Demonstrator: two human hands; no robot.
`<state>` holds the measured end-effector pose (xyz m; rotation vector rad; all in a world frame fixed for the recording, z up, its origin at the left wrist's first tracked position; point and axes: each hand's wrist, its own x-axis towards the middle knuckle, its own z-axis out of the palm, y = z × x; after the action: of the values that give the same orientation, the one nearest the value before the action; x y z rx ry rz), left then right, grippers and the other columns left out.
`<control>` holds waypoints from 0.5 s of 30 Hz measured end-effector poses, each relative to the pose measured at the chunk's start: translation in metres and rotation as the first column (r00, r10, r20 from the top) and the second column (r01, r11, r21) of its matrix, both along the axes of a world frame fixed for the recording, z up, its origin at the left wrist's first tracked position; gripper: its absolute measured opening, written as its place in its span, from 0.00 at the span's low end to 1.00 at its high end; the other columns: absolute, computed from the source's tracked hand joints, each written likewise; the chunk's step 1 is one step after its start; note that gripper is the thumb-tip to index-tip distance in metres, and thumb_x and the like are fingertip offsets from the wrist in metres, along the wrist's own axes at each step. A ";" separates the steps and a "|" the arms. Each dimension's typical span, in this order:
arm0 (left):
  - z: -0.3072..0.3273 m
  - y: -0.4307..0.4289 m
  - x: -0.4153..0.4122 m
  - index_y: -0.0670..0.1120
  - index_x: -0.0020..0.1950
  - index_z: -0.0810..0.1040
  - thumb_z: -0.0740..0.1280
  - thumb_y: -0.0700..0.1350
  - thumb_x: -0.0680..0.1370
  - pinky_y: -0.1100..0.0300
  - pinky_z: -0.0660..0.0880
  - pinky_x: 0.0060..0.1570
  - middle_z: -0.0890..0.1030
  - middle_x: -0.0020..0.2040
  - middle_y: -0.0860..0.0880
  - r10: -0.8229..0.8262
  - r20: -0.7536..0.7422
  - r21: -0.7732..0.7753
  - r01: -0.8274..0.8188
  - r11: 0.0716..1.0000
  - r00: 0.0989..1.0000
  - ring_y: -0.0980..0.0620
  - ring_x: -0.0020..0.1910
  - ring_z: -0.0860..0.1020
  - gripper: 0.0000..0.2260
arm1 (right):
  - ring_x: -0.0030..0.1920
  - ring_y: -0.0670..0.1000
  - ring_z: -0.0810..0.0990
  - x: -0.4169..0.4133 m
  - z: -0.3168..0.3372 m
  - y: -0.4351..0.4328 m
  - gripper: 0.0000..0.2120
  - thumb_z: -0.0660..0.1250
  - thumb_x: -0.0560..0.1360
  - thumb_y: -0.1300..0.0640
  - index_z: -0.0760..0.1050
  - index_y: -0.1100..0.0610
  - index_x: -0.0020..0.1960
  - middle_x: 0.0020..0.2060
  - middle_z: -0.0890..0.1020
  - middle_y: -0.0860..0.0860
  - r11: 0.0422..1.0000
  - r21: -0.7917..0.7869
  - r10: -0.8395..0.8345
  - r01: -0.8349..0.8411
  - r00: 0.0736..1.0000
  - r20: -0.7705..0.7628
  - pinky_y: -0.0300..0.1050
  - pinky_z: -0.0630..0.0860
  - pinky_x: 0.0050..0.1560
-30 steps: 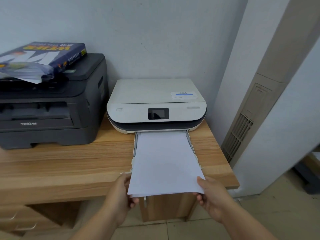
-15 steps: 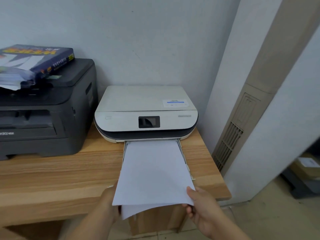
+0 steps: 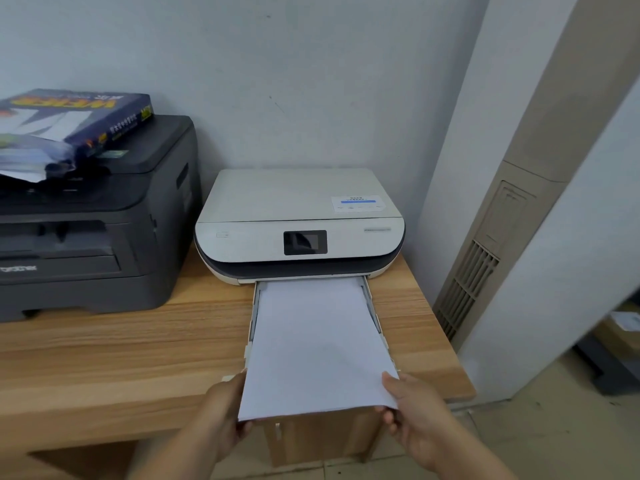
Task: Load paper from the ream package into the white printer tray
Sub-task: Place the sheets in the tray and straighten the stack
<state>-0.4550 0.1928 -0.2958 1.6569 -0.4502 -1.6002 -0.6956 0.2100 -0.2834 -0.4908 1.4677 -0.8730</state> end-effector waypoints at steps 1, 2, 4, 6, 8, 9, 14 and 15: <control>0.000 0.000 0.000 0.45 0.34 0.76 0.63 0.47 0.77 0.67 0.62 0.25 0.76 0.20 0.50 -0.011 0.016 0.008 0.011 1.000 1.000 0.51 0.24 0.71 0.13 | 0.19 0.46 0.68 0.000 -0.001 -0.003 0.10 0.57 0.81 0.55 0.74 0.59 0.52 0.21 0.75 0.52 1.000 -0.001 0.006 -0.006 1.000 -0.006 0.36 0.64 0.19; -0.003 0.000 0.000 0.45 0.35 0.76 0.62 0.47 0.78 0.67 0.61 0.24 0.76 0.21 0.50 -0.021 0.029 0.014 0.021 1.000 0.999 0.52 0.23 0.70 0.13 | 0.19 0.46 0.68 -0.001 -0.001 -0.005 0.10 0.57 0.80 0.55 0.74 0.59 0.52 0.21 0.75 0.52 1.000 -0.005 0.009 -0.009 1.000 -0.010 0.36 0.64 0.19; -0.005 0.001 0.000 0.45 0.36 0.77 0.60 0.48 0.78 0.66 0.59 0.24 0.78 0.24 0.47 -0.061 0.031 0.010 0.061 0.998 0.998 0.54 0.19 0.69 0.14 | 0.19 0.45 0.69 0.000 -0.001 -0.011 0.10 0.57 0.81 0.55 0.74 0.60 0.53 0.21 0.76 0.52 1.000 -0.016 0.019 -0.019 1.000 -0.022 0.36 0.65 0.19; -0.008 0.001 0.000 0.45 0.37 0.78 0.58 0.50 0.78 0.65 0.58 0.25 0.80 0.26 0.46 -0.086 0.032 0.004 0.085 0.996 0.996 0.55 0.18 0.68 0.15 | 0.21 0.46 0.69 0.001 0.000 -0.018 0.11 0.56 0.81 0.55 0.73 0.60 0.56 0.25 0.76 0.53 0.999 -0.024 0.036 -0.037 0.998 -0.047 0.37 0.65 0.20; -0.010 0.000 0.000 0.46 0.38 0.78 0.57 0.51 0.79 0.65 0.58 0.25 0.79 0.25 0.48 -0.081 0.040 0.004 0.081 0.997 0.996 0.55 0.18 0.68 0.16 | 0.24 0.46 0.69 0.002 0.002 -0.026 0.11 0.56 0.81 0.55 0.72 0.60 0.57 0.28 0.76 0.54 0.998 -0.031 0.048 -0.050 0.997 -0.067 0.37 0.66 0.22; -0.011 -0.001 0.000 0.46 0.38 0.78 0.57 0.52 0.79 0.65 0.58 0.25 0.78 0.24 0.49 -0.076 0.047 0.007 0.076 0.997 0.996 0.55 0.18 0.68 0.17 | 0.24 0.46 0.69 0.003 0.002 -0.030 0.11 0.56 0.81 0.55 0.72 0.60 0.57 0.28 0.76 0.54 0.998 -0.034 0.051 -0.054 0.996 -0.073 0.37 0.66 0.22; -0.019 -0.004 0.001 0.42 0.41 0.76 0.57 0.55 0.79 0.68 0.61 0.21 0.80 0.22 0.51 -0.080 0.092 0.030 0.077 0.997 0.993 0.57 0.17 0.71 0.18 | 0.24 0.47 0.68 0.008 0.005 -0.051 0.11 0.55 0.81 0.56 0.70 0.60 0.59 0.29 0.77 0.56 0.997 -0.037 0.056 -0.061 0.992 -0.109 0.37 0.65 0.22; -0.020 -0.004 0.001 0.42 0.41 0.77 0.57 0.55 0.79 0.69 0.61 0.20 0.80 0.22 0.51 -0.079 0.093 0.031 0.076 0.997 0.993 0.57 0.16 0.71 0.19 | 0.25 0.47 0.69 0.009 0.004 -0.054 0.12 0.56 0.81 0.56 0.70 0.61 0.60 0.30 0.78 0.56 0.997 -0.034 0.062 -0.067 0.991 -0.121 0.37 0.66 0.22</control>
<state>-0.4537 0.1884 -0.3158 1.7608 -0.5490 -1.5954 -0.6869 0.1556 -0.2791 -0.6248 1.5376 -0.8331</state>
